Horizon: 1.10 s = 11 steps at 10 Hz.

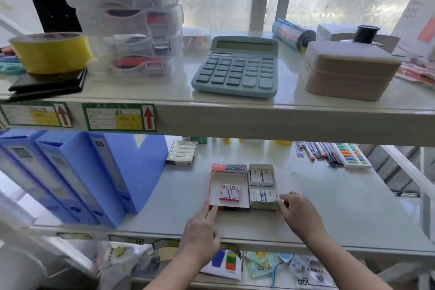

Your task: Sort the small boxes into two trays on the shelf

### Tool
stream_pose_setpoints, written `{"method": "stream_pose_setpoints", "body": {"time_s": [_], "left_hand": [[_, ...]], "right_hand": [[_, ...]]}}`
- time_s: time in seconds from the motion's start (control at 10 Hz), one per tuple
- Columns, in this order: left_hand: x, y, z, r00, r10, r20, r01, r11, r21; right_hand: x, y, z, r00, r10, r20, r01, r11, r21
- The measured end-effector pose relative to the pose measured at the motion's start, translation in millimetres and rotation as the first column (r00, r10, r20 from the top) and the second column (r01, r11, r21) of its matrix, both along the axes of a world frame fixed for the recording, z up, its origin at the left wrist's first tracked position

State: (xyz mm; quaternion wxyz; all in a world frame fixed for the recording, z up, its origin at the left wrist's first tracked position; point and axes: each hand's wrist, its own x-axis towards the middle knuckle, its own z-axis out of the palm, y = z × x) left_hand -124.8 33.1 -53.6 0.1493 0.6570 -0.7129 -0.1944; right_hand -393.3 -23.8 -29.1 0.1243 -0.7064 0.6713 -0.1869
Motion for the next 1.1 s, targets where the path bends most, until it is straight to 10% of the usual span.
{"method": "stream_pose_setpoints", "body": {"time_s": [0.8,1.1], "left_hand": [[1.9,-58.6,20.2,0.982,-0.041,0.186,0.010,0.987,0.163],[6.8,-41.7,43.7,0.979,0.065,-0.194,-0.078,0.995,-0.057]], "right_hand": [[23.7,-51.6,9.2,0.990,-0.100,-0.102,0.110,0.989,0.100],[7.4,-27.4,21.7,0.979,-0.158,0.126,0.169,0.983,-0.079]]}}
